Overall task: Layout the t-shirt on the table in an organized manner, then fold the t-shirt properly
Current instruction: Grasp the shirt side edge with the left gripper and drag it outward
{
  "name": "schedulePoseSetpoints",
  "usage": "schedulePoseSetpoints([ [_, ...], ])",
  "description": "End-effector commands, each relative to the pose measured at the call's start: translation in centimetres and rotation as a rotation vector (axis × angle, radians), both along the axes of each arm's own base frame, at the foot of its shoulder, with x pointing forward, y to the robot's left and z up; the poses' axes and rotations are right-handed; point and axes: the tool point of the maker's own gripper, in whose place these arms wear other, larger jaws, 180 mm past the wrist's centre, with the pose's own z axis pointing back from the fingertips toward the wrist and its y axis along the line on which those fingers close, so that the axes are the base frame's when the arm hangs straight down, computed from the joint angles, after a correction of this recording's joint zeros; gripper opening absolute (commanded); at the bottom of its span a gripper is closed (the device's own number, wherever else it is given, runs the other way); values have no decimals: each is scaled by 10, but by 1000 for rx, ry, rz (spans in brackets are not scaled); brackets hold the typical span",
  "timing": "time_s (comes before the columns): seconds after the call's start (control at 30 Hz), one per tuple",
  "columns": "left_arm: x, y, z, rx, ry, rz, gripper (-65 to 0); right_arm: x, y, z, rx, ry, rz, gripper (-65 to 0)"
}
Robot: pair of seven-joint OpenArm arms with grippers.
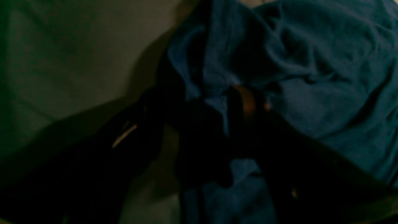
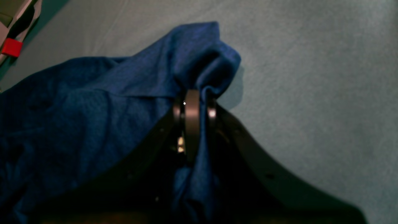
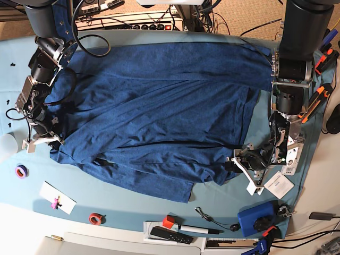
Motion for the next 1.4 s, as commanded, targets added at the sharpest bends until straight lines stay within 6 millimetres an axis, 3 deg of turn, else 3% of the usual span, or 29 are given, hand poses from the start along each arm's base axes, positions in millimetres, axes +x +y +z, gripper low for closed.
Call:
schedulePoseSetpoints([
  [0.0, 16, -6, 26, -43, -61, -7, -326, 5, -8, 14, -19, -17, 0, -650],
  [0.17, 12, -17, 26, -78, -57, -32, -326, 6, -8, 14, -19, -17, 0, -650],
  [0.43, 0, -22, 6, -56, -44, -36, -347, 6, -8, 14, -19, -18, 0, -650],
  [0.53, 1, -19, 6, -54, -48, -28, -433, 6, -8, 14, -19, -18, 0, -650],
  [0.63, 5, -16, 8, -54, -54, 0, -649, 6, -8, 14, -18, -18, 0, -650],
  [0.77, 9, -17, 13, -65, -83, 0, -650, 8, -8, 19, 9, -45, -11, -650],
  [0.9, 8, -30, 28, -146, -119, -57, -650, 15, 0, 44, 33, -154, 75, -650],
  [1.1, 2, -41, 60, -279, -178, -171, -650, 14, -20, 75, -22, -183, 83, -650],
  [1.37, -14, -24, 80, -403, -138, -223, -650, 4, -28, 88, 50, -156, 109, -650],
])
